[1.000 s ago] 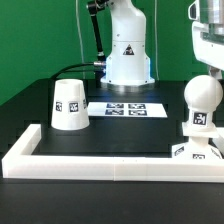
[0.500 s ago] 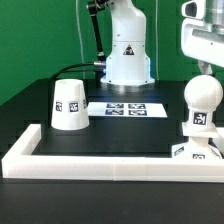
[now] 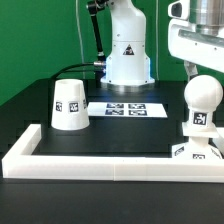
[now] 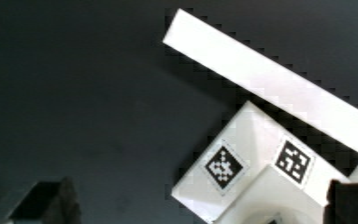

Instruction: Assemble lamp

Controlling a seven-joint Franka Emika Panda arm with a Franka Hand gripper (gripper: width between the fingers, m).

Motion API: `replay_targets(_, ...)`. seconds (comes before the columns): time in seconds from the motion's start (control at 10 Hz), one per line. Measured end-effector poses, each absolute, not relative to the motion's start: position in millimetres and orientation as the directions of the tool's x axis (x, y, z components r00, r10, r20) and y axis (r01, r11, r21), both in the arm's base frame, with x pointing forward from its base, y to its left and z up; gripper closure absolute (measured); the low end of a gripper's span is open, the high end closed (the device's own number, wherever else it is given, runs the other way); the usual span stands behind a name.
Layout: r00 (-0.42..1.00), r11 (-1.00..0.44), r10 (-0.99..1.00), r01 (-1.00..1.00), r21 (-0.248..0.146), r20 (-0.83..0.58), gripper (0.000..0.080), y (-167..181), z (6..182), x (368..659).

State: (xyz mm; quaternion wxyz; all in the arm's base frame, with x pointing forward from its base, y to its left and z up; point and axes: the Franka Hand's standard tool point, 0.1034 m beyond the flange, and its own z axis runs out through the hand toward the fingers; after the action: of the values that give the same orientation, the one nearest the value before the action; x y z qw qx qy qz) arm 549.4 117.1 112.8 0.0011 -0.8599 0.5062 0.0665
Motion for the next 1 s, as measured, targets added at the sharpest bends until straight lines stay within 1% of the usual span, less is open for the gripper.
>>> replay_targets(0.1,0.479,-0.488,-0.870,-0.870,0.066,-0.115,0.0100,117.4,112.5,549.3)
replay_targets(0.2,0.510,-0.521,-0.852,-0.850,0.080,-0.118,0.0100,117.5,111.7,546.8)
replay_targets(0.3,0.586,-0.599,-0.800,-0.791,0.126,-0.127,0.0100,118.1,110.6,540.5)
replay_targets(0.4,0.682,-0.692,-0.722,-0.705,0.157,-0.118,0.0100,116.9,109.1,533.6)
replay_targets(0.5,0.745,-0.752,-0.657,-0.639,0.161,-0.116,0.0100,117.0,105.9,526.1)
replay_targets(0.6,0.801,-0.807,-0.587,-0.570,0.153,-0.119,0.0100,115.0,103.4,519.6)
replay_targets(0.7,0.842,-0.849,-0.526,-0.511,0.132,-0.119,0.0100,110.6,103.1,519.6)
replay_targets(0.8,0.864,-0.871,-0.489,-0.476,0.122,-0.122,0.0100,106.0,102.4,519.4)
replay_targets(1.0,0.866,-0.874,-0.484,-0.471,0.123,-0.123,0.0100,108.7,101.7,518.9)
